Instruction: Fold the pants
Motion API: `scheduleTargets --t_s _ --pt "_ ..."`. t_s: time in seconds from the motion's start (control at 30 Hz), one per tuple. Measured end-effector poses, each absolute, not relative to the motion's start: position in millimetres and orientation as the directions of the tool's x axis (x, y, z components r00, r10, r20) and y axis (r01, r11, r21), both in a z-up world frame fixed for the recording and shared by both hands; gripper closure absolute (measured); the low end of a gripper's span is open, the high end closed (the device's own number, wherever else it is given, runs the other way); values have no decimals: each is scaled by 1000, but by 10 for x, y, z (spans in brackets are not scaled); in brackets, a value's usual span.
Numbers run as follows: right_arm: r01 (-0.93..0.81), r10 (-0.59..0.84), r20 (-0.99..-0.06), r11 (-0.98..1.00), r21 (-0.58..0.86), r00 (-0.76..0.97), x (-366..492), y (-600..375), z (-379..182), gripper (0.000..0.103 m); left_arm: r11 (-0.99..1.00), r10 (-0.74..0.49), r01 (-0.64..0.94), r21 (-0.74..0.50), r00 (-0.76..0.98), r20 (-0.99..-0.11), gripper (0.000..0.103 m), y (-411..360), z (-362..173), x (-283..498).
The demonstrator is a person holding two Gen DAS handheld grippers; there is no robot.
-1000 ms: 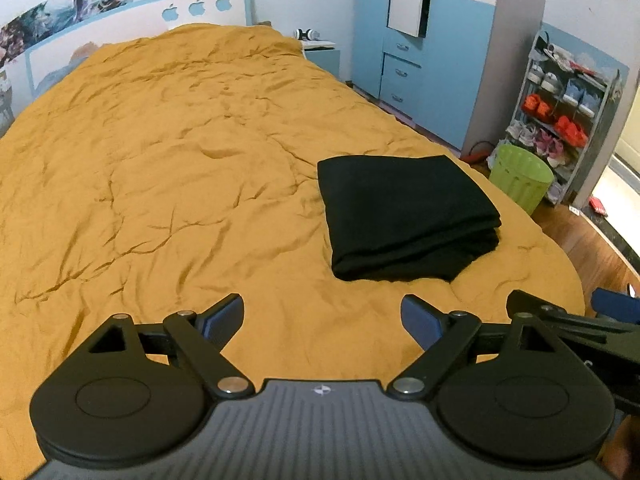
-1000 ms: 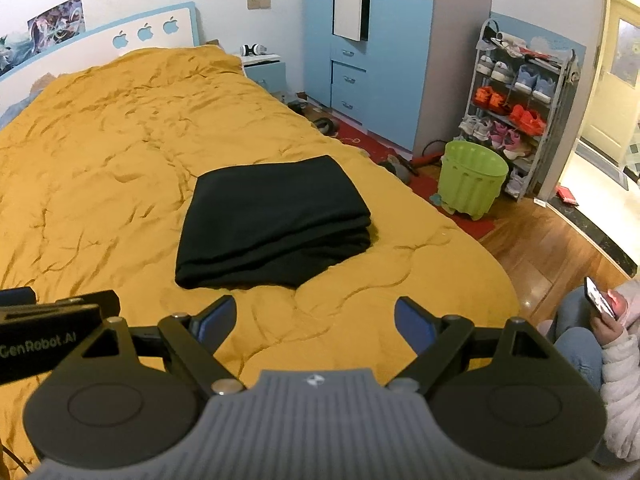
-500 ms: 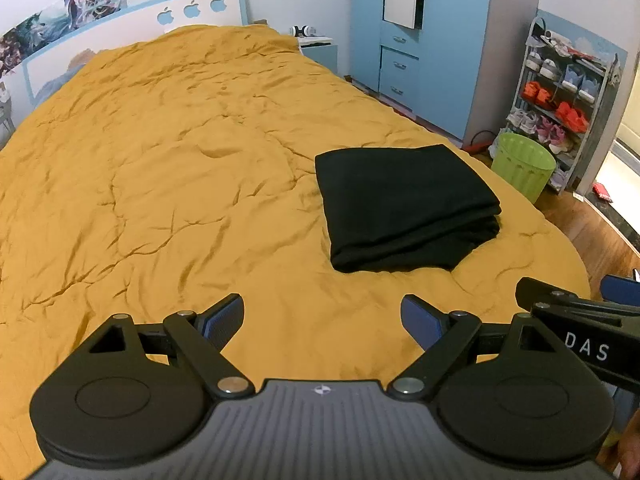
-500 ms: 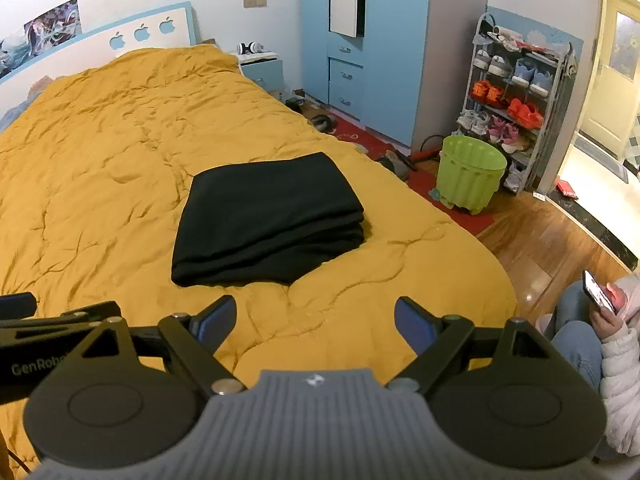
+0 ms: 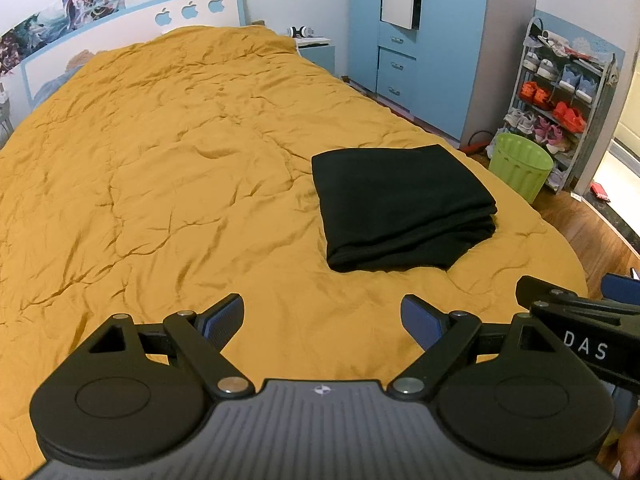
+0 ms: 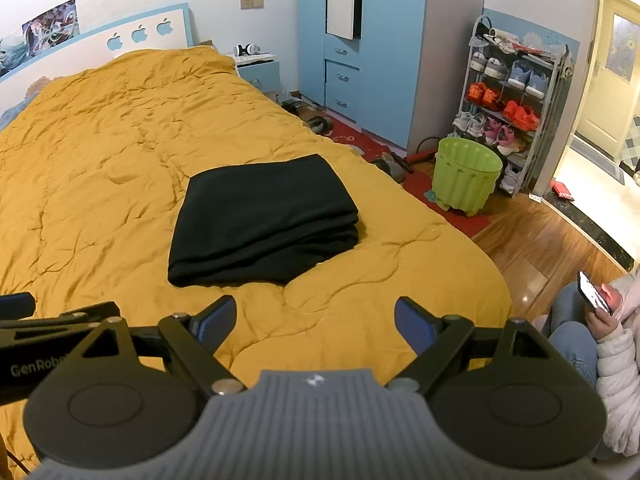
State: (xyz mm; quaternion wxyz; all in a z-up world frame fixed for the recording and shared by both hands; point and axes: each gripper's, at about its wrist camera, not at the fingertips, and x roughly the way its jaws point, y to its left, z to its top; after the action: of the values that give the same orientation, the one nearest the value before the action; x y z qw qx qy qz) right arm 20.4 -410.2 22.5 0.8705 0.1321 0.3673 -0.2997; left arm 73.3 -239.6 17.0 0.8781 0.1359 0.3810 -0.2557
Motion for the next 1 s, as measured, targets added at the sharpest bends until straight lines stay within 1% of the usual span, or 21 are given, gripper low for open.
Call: scheduleTargets --t_s 1.0 --pt "622 -423 -727 783 7 541 205 -4163 201 21 831 -337 554 51 574 -746 0 -2421 152 724"
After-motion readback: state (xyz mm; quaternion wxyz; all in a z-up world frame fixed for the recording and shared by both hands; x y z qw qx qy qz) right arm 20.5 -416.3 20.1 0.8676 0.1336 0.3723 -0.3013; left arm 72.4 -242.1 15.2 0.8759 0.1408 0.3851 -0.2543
